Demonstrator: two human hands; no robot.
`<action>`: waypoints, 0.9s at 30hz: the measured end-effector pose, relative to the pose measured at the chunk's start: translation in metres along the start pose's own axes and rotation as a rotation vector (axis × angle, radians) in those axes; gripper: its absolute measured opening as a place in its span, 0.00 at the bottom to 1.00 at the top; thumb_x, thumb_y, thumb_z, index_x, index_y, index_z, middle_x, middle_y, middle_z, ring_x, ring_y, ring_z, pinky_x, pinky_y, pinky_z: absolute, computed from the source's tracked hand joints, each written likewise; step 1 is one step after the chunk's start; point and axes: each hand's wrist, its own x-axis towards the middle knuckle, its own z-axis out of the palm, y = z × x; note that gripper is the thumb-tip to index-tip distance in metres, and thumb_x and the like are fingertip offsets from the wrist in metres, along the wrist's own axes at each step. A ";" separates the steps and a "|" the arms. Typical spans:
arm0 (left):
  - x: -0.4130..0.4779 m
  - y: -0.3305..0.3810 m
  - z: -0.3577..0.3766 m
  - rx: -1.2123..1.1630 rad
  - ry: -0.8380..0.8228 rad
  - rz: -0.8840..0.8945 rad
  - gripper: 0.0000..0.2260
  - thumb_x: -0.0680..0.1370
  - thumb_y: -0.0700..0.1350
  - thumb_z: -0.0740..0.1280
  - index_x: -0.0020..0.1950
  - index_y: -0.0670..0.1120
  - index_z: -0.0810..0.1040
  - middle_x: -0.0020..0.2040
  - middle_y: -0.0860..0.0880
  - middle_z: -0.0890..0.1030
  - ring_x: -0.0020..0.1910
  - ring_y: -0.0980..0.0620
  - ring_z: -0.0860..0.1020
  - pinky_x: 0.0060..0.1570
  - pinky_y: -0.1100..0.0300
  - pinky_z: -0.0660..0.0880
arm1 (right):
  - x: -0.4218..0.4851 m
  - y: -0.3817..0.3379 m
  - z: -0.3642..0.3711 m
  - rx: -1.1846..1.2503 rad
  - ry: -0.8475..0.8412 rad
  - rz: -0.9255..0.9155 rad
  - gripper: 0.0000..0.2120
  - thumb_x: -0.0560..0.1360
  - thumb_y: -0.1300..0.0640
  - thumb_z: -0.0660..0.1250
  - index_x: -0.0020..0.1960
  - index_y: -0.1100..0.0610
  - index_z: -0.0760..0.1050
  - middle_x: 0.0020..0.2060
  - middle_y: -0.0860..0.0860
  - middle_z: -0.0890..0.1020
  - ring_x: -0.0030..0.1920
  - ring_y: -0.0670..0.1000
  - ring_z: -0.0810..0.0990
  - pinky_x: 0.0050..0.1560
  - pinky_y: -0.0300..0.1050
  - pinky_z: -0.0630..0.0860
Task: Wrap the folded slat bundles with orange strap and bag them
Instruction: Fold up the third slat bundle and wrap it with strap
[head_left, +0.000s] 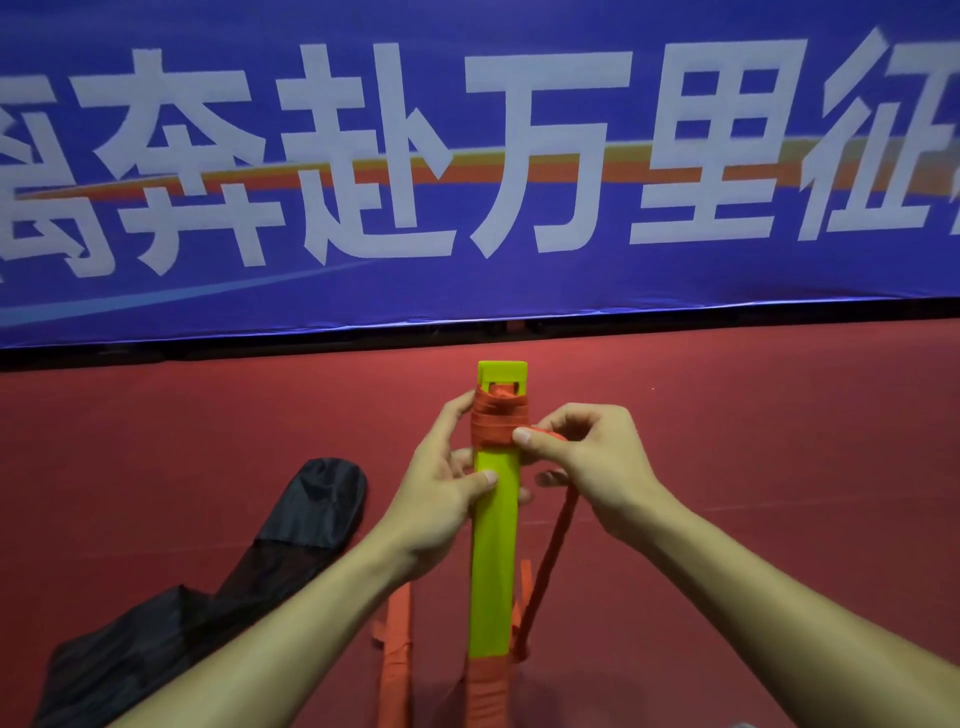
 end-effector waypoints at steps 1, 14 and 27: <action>0.002 0.007 0.002 -0.032 0.015 0.025 0.28 0.77 0.22 0.57 0.64 0.53 0.70 0.47 0.41 0.85 0.38 0.41 0.84 0.42 0.49 0.83 | 0.003 -0.007 0.003 0.013 0.021 -0.015 0.09 0.70 0.65 0.75 0.37 0.67 0.76 0.28 0.53 0.82 0.29 0.46 0.82 0.27 0.42 0.77; -0.001 0.022 0.014 -0.071 0.172 0.208 0.07 0.80 0.48 0.61 0.55 0.48 0.70 0.34 0.44 0.82 0.24 0.47 0.77 0.25 0.58 0.76 | 0.003 -0.021 0.011 0.051 -0.001 -0.159 0.09 0.68 0.62 0.77 0.34 0.61 0.78 0.27 0.53 0.78 0.22 0.50 0.66 0.23 0.37 0.63; -0.005 0.009 -0.004 -0.012 0.216 0.232 0.23 0.77 0.49 0.64 0.68 0.69 0.64 0.36 0.44 0.82 0.32 0.46 0.80 0.32 0.54 0.80 | 0.002 -0.004 0.008 -0.068 -0.110 -0.113 0.14 0.79 0.68 0.62 0.50 0.52 0.82 0.32 0.48 0.82 0.29 0.46 0.74 0.33 0.36 0.73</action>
